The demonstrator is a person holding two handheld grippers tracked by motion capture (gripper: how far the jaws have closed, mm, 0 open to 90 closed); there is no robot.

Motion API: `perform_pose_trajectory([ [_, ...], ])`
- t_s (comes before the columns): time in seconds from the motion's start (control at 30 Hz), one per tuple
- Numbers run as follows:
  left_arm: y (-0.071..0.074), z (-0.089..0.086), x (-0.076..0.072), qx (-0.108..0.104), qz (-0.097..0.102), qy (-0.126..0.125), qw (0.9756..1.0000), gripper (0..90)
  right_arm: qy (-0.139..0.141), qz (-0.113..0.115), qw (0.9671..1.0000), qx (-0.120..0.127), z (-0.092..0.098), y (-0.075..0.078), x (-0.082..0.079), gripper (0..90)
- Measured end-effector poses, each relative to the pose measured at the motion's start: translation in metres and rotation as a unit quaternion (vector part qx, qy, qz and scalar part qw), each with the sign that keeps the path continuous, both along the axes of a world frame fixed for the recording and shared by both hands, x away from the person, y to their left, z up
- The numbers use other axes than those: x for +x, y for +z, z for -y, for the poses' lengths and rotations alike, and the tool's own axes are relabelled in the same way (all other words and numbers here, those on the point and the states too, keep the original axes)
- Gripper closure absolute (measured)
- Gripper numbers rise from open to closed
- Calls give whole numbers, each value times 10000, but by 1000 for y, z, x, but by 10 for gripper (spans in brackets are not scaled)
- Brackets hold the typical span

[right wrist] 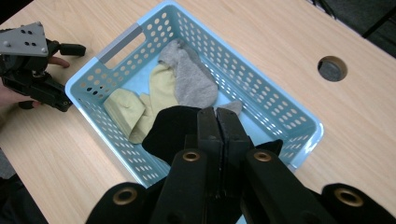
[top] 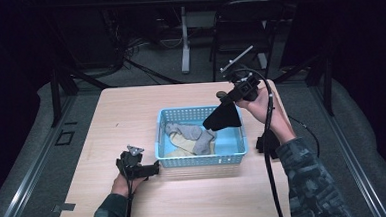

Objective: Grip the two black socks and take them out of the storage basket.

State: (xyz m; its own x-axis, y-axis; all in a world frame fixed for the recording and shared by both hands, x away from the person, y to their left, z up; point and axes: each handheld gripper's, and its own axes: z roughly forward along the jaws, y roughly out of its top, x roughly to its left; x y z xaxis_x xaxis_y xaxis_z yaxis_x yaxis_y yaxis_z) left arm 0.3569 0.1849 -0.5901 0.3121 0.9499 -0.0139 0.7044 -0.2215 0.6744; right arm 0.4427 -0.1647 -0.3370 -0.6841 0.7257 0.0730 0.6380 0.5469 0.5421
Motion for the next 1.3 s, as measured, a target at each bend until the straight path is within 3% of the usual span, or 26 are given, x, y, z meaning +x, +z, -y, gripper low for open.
perform_pose_trajectory([
  [0.2,0,0,0,4,-2,-3,10000,6,-93,248,9996,41,9,22,-4,895],
  [0.4,0,0,0,-9,5,8,10000,6,-187,396,9990,50,19,35,-7,895],
  [0.8,0,0,0,6,0,5,10000,7,-580,624,9964,-12,63,56,-23,894],
  [1.07,0,0,0,1,1,10,10000,7,-1012,633,9928,-137,99,47,-32,894],
  [1.3,0,0,0,4,1,9,10000,7,-1354,369,9898,-258,125,9,-31,892],
])
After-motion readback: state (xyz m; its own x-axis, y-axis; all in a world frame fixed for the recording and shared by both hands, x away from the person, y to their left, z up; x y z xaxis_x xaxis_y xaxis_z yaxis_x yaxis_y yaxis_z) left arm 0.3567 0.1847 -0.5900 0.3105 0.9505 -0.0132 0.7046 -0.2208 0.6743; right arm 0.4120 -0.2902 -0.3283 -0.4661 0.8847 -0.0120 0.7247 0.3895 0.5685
